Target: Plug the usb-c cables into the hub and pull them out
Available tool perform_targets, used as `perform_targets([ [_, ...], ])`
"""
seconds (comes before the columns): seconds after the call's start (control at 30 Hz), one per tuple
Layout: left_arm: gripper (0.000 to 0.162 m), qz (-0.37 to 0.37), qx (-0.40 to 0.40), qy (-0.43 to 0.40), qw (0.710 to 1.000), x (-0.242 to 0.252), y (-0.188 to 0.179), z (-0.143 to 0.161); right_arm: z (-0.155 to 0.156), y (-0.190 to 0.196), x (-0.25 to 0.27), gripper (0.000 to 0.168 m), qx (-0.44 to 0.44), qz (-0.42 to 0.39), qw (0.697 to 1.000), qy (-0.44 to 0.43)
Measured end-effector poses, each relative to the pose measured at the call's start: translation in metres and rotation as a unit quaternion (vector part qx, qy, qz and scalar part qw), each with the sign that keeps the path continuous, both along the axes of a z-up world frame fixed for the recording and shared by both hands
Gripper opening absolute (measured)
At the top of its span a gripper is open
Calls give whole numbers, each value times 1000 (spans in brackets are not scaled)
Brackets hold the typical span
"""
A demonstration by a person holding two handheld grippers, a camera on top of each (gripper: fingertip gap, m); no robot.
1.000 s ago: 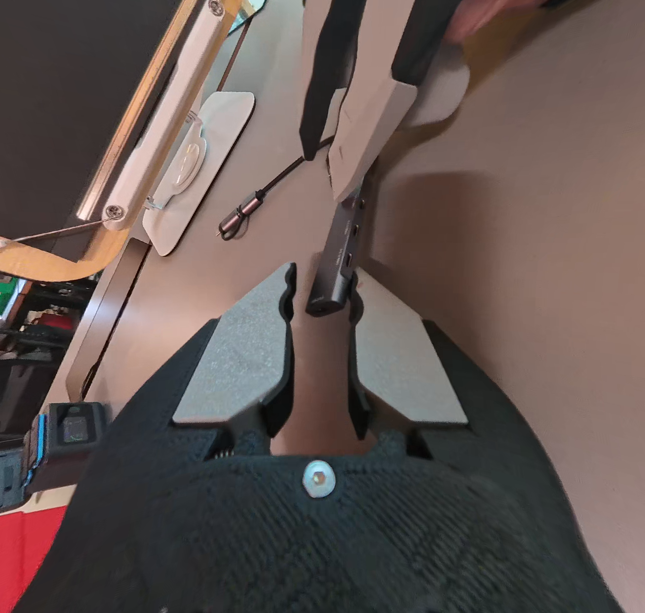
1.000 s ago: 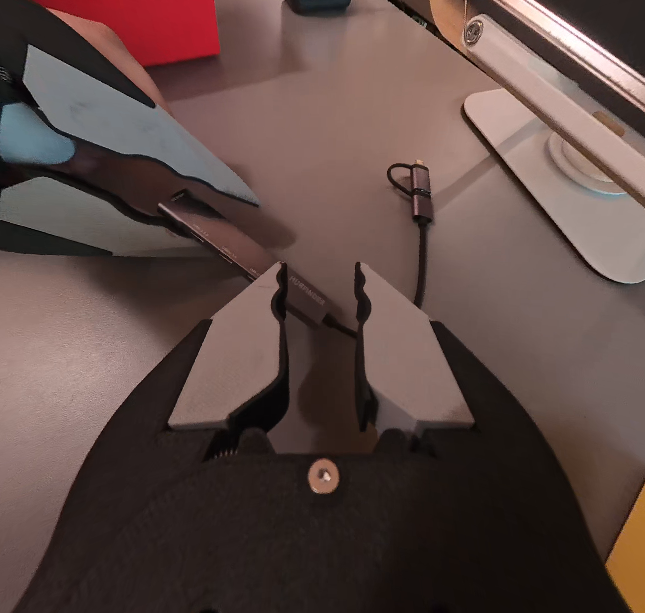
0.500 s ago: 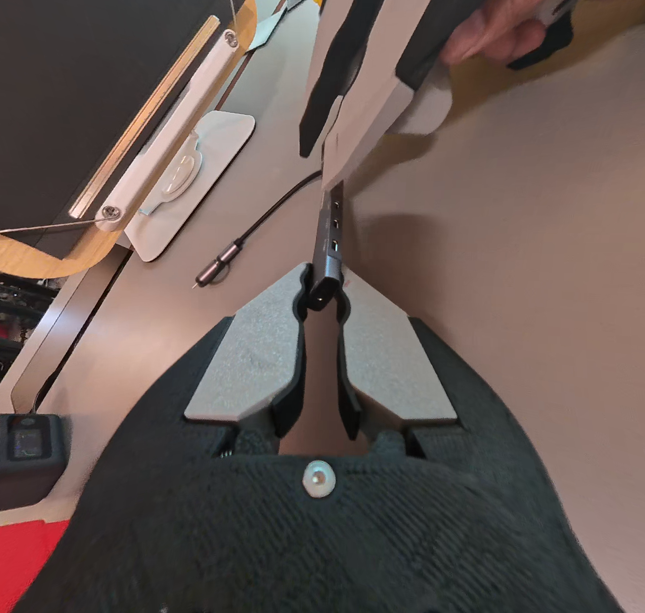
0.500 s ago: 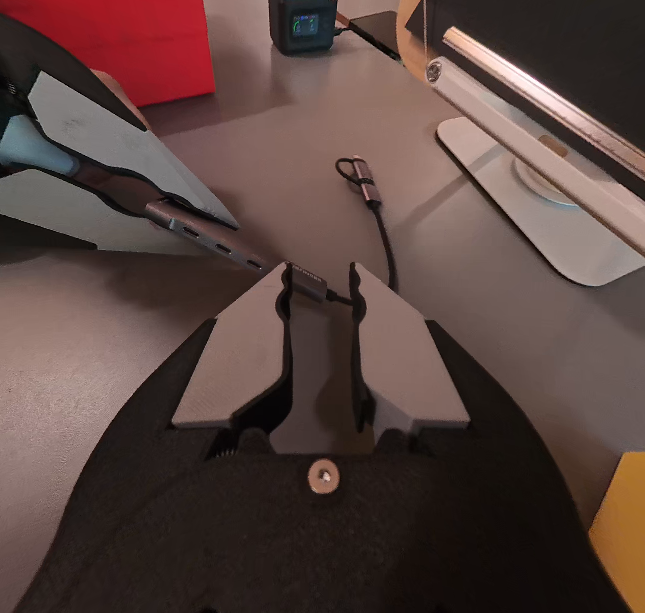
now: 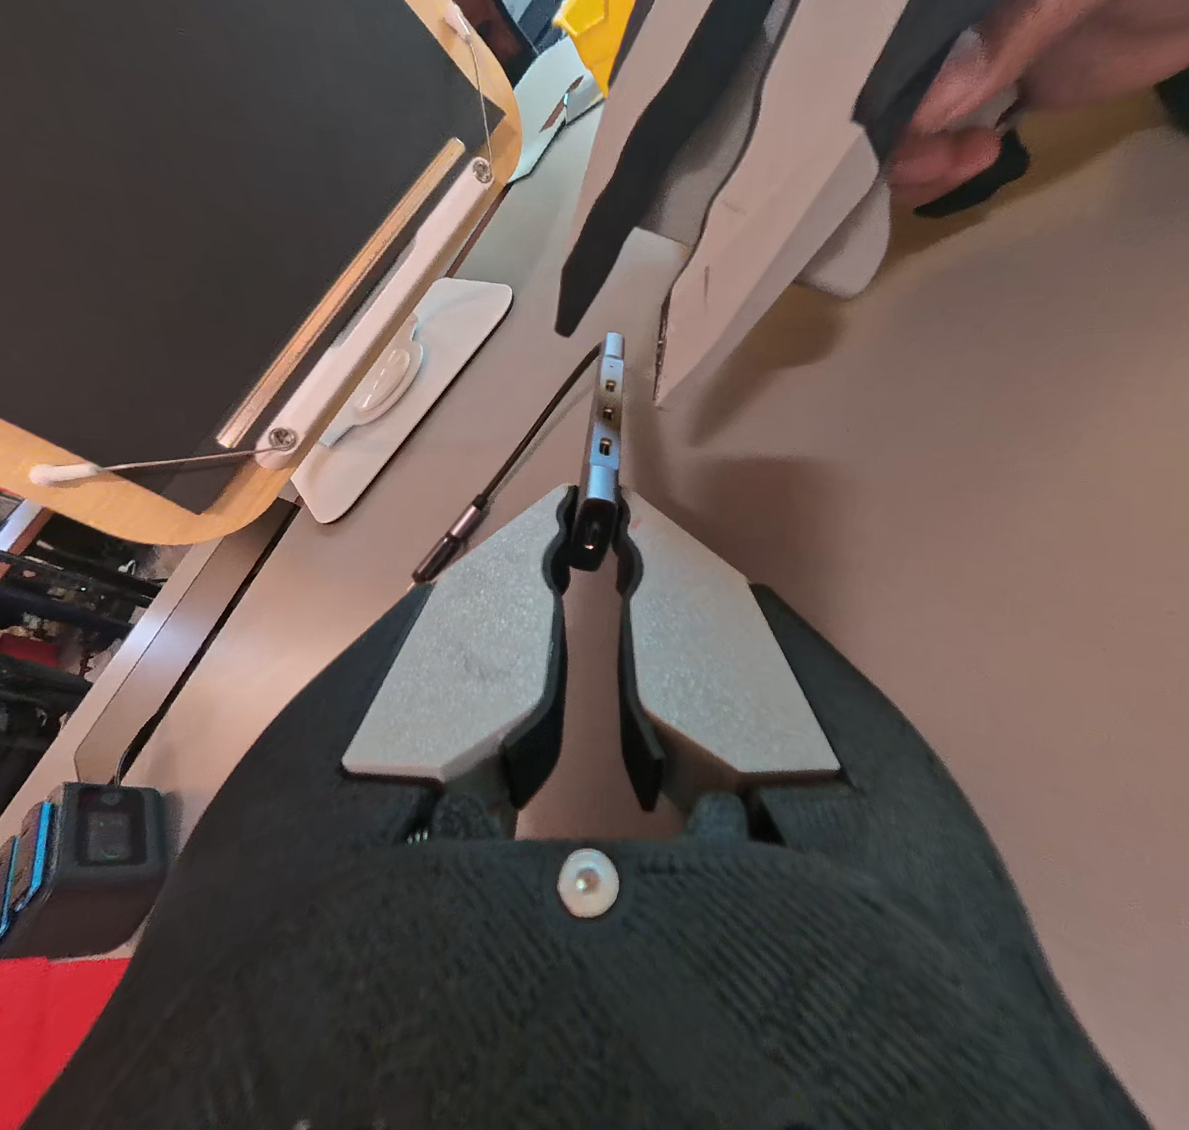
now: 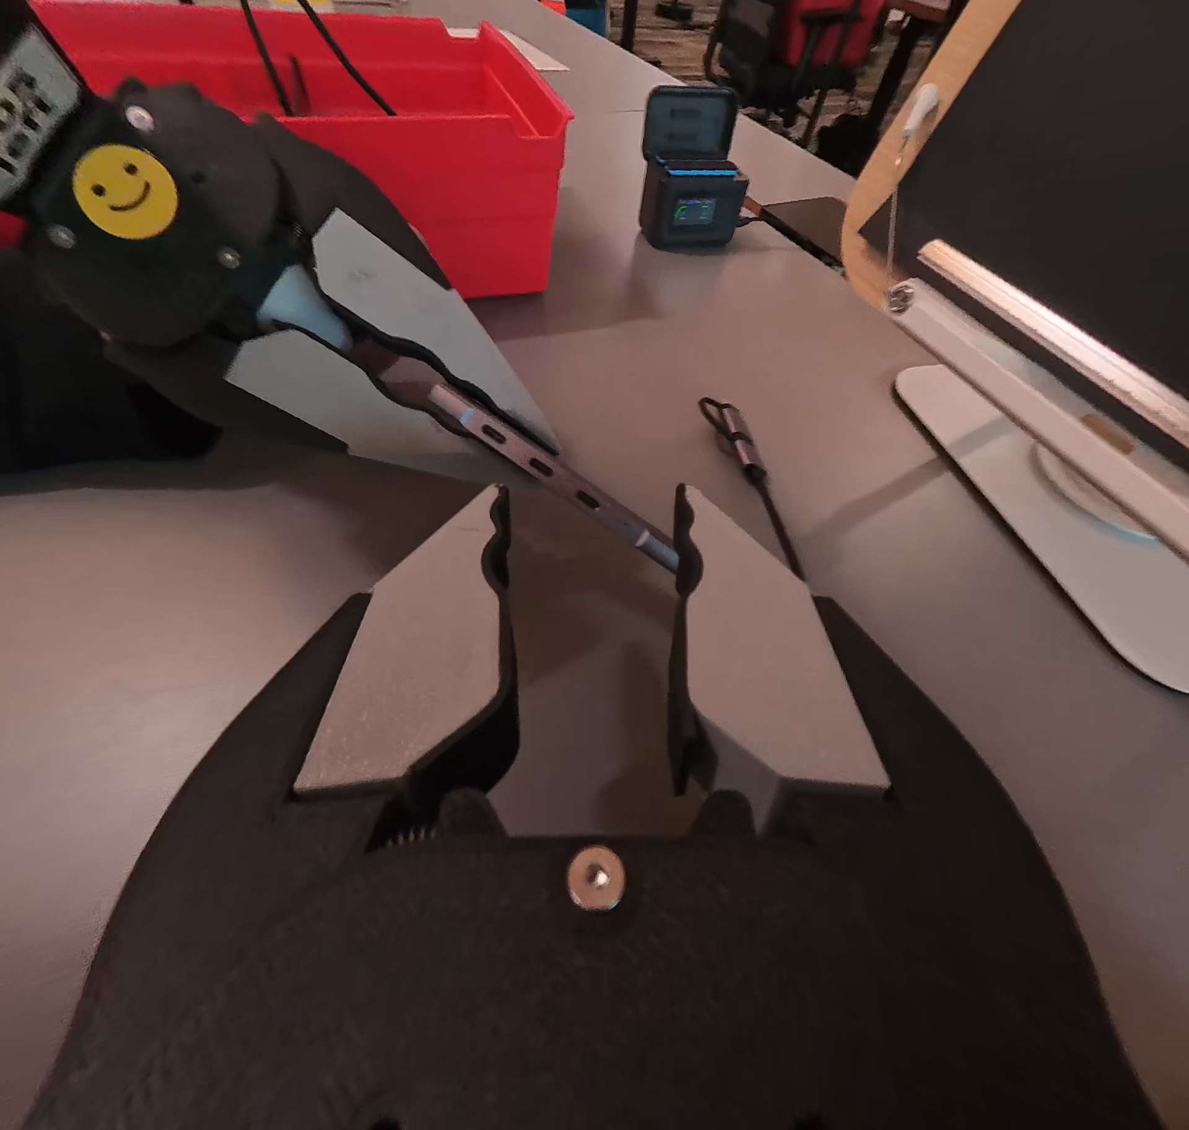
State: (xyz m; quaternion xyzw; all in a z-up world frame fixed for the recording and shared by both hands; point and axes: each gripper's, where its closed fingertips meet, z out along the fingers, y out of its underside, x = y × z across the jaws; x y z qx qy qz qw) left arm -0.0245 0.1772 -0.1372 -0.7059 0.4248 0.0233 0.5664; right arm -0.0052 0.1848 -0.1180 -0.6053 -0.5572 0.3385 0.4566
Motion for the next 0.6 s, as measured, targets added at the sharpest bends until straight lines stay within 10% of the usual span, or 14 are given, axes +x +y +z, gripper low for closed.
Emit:
perform_targets([
  [0.6, 7, -25, 10, 6, 1000, 8, -5, 1, -19, -4, -4, 29, 51, 4, 997, -57],
])
